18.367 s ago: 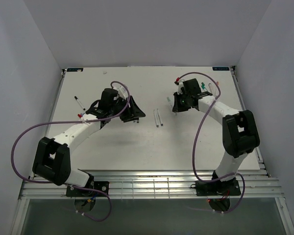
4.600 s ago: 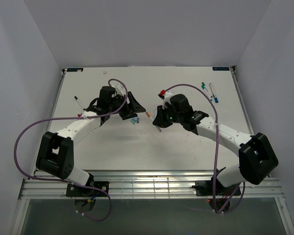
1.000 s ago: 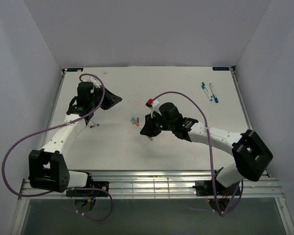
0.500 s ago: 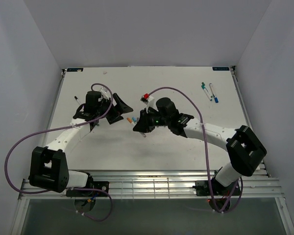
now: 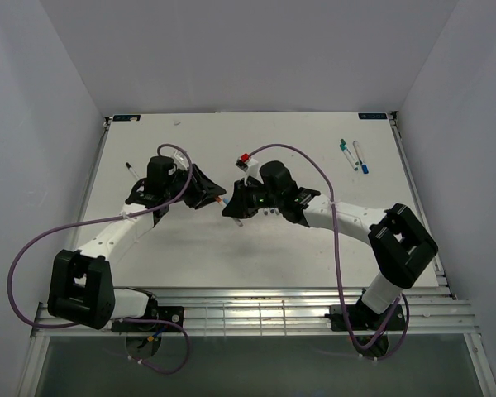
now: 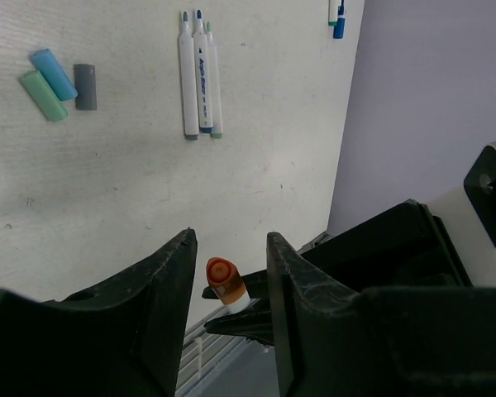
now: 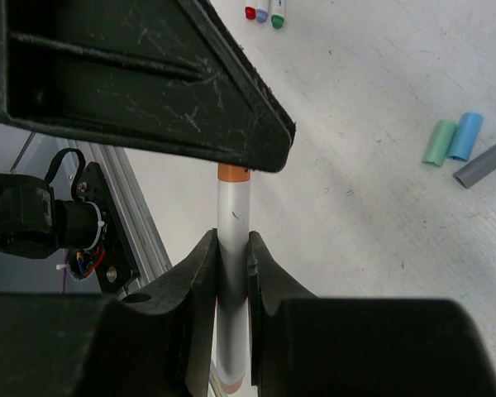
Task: Open the pen caps
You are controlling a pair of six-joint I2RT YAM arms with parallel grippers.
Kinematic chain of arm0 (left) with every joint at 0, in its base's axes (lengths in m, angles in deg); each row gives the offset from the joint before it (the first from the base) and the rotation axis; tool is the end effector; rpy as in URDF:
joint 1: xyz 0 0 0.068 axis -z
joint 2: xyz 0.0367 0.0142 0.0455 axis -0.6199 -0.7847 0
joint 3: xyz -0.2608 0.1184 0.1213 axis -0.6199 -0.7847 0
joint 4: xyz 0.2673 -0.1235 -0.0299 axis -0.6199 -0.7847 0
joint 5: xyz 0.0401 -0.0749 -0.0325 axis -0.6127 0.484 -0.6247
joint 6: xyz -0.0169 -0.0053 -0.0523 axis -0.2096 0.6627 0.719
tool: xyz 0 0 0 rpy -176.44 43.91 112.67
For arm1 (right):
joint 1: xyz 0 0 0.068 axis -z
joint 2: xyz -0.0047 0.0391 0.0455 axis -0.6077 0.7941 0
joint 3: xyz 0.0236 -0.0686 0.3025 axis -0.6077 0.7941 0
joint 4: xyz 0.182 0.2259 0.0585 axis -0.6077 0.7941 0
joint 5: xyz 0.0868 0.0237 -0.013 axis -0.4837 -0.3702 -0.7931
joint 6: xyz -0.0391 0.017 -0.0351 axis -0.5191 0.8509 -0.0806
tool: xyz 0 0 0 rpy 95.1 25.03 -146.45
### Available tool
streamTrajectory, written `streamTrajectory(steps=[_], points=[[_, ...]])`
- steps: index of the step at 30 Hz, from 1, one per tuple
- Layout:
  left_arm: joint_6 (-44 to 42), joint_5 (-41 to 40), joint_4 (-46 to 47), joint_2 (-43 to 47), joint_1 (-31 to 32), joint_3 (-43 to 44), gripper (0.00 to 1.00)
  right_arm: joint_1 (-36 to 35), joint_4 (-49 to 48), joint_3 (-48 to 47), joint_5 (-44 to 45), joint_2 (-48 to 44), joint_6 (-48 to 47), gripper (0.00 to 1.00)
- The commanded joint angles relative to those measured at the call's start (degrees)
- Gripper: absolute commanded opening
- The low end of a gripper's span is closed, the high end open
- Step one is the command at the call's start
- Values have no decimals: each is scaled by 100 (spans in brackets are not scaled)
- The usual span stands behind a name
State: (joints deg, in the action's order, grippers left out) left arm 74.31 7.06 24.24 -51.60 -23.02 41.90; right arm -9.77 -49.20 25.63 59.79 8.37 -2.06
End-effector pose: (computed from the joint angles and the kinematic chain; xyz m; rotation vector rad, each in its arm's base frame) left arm 0.2892 -0.0985 0.2652 -0.4451 2.3535 -1.1887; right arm 0.2668 0.3093 0.2657 -0.6763 2.0258 1.1823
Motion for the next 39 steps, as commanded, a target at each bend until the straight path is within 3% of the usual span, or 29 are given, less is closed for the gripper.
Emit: streamTrajectory(steps=[1,6,11,17,18,19,23,26,34,39], points=[[152,171,172,161,53,-116,49,36,-295,-294,46,97,74,8],[187,171,225,126,62,-152,41,62,-374,-347,-15,194,135,8],[240,153,234,91,53,-134,18,53,-374,-294,55,246,162,8],[222,40,234,56,53,-99,16,53,-374,-119,116,220,144,8],[205,-13,199,64,53,-90,4,62,-374,-84,134,203,144,8],[204,-83,155,73,53,-73,0,53,-374,-57,160,176,136,8],[248,-540,-108,-49,53,189,0,-52,-165,171,467,71,39,8],[170,-1103,-136,-242,-52,480,0,-306,117,285,1186,9,-242,8],[143,-586,594,-1025,-1158,1298,0,-421,-312,1576,1268,-588,109,8],[73,-506,620,-1052,-1265,1220,0,-430,126,1526,1671,-974,-92,8]])
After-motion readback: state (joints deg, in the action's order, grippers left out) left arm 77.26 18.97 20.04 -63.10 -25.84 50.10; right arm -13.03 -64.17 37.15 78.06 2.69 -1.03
